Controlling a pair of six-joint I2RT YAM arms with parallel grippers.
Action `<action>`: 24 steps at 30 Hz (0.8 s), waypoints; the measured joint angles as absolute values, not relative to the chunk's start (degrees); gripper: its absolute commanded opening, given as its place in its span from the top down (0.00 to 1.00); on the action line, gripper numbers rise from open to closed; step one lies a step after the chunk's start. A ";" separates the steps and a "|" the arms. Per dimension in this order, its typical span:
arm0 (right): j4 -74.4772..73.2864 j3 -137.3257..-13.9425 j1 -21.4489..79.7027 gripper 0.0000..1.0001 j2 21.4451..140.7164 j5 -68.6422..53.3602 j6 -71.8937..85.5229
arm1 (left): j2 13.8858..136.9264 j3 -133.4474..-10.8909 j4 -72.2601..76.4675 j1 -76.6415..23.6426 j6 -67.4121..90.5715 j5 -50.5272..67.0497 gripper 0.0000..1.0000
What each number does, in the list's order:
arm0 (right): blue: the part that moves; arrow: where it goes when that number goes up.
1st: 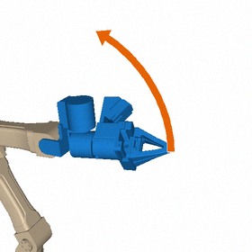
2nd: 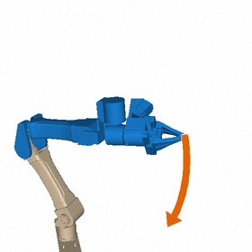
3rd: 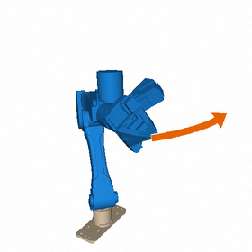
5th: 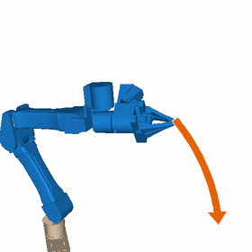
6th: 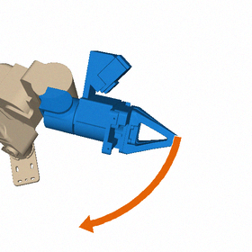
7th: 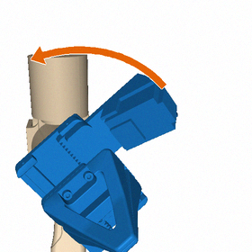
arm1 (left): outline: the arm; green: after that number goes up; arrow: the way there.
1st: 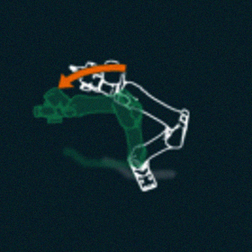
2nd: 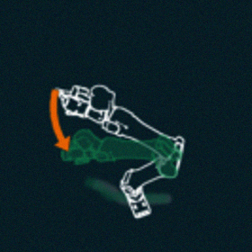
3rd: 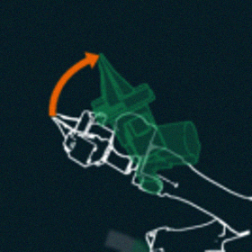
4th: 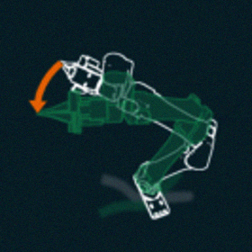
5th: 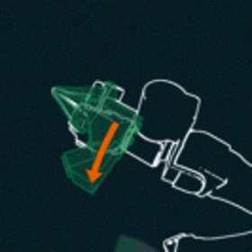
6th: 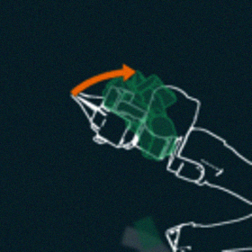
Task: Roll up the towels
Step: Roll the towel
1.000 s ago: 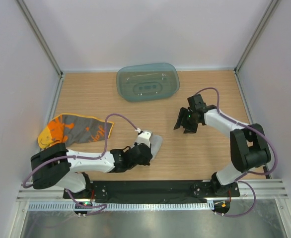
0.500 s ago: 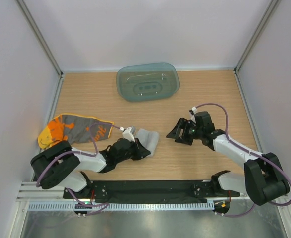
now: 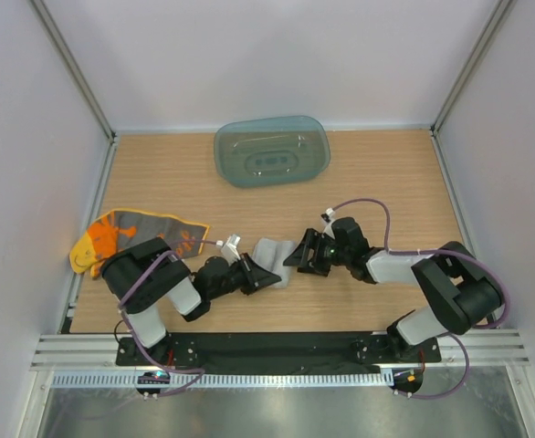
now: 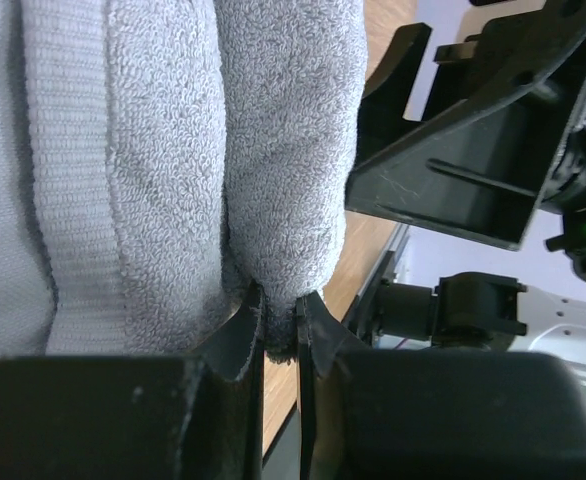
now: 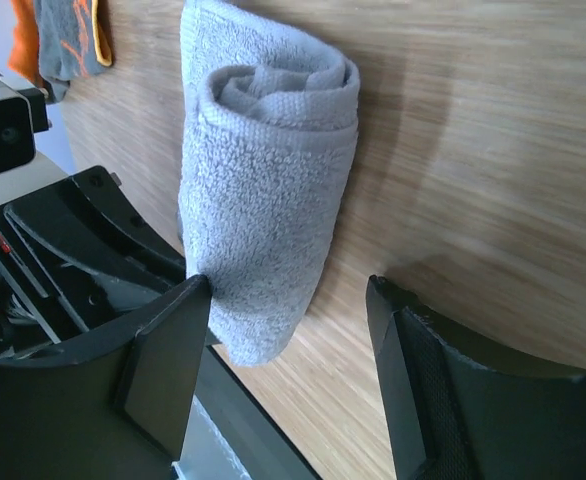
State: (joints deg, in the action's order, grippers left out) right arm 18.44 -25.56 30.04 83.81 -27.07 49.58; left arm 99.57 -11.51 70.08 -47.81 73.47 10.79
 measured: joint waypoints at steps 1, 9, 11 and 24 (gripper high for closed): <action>19.57 -25.47 30.06 0.31 84.60 -26.98 49.78 | 100.05 -11.29 70.96 -47.66 73.97 10.94 1.00; 27.29 -25.39 30.55 0.39 89.10 -27.00 51.44 | 101.36 -10.44 74.22 -46.57 76.12 11.64 1.00; 28.88 -25.50 30.87 0.50 90.39 -27.03 51.70 | 101.62 -10.44 74.37 -46.39 76.14 11.79 1.00; 25.41 -27.27 32.51 0.82 90.54 -25.61 51.57 | 98.94 -11.38 68.93 -46.00 72.99 13.58 0.84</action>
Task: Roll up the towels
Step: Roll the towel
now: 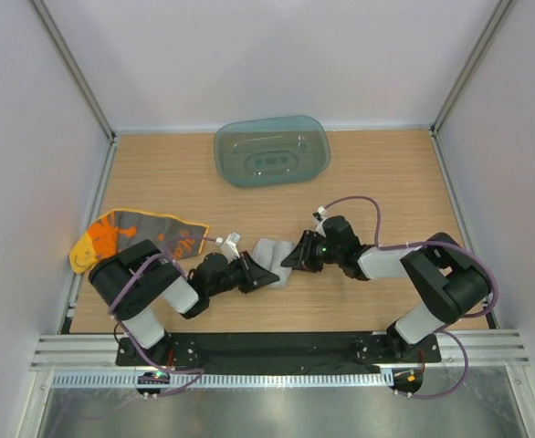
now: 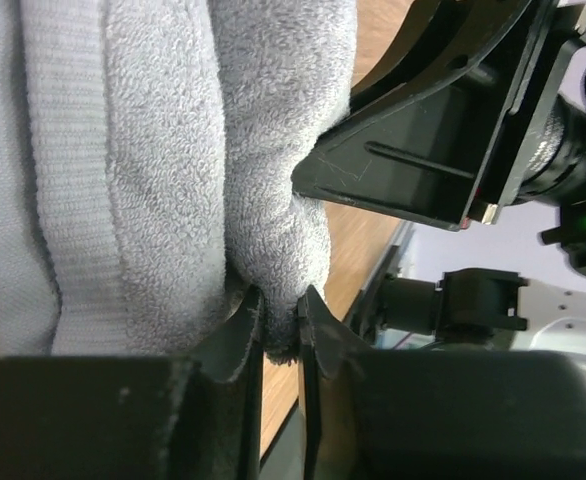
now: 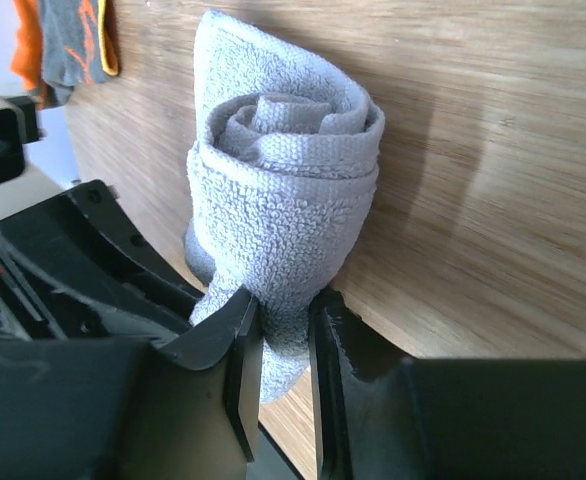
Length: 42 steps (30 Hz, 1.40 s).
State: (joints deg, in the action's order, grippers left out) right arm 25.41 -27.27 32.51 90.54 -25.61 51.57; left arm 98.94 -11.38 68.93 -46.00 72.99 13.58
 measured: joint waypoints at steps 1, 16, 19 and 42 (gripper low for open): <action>23.46 -28.01 32.69 0.82 90.06 -25.26 51.03 | 97.08 -11.73 66.35 -46.00 72.29 13.63 0.80; -0.25 -36.80 34.20 0.85 85.54 -16.10 44.66 | 73.58 -25.12 13.02 -49.63 52.58 2.17 0.59; -2.94 -38.63 34.96 0.85 86.17 -15.35 43.94 | 71.88 -29.50 3.97 -53.98 49.39 -3.86 0.55; -14.09 -47.00 38.92 0.86 89.67 -11.68 43.42 | 92.27 -55.13 -16.82 -75.68 36.01 -33.95 0.53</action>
State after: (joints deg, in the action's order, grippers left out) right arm -14.09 -47.00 38.92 89.67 -11.68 43.42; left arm 92.27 -55.13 -16.82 -75.68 36.01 -33.95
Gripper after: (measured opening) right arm 0.269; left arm 0.477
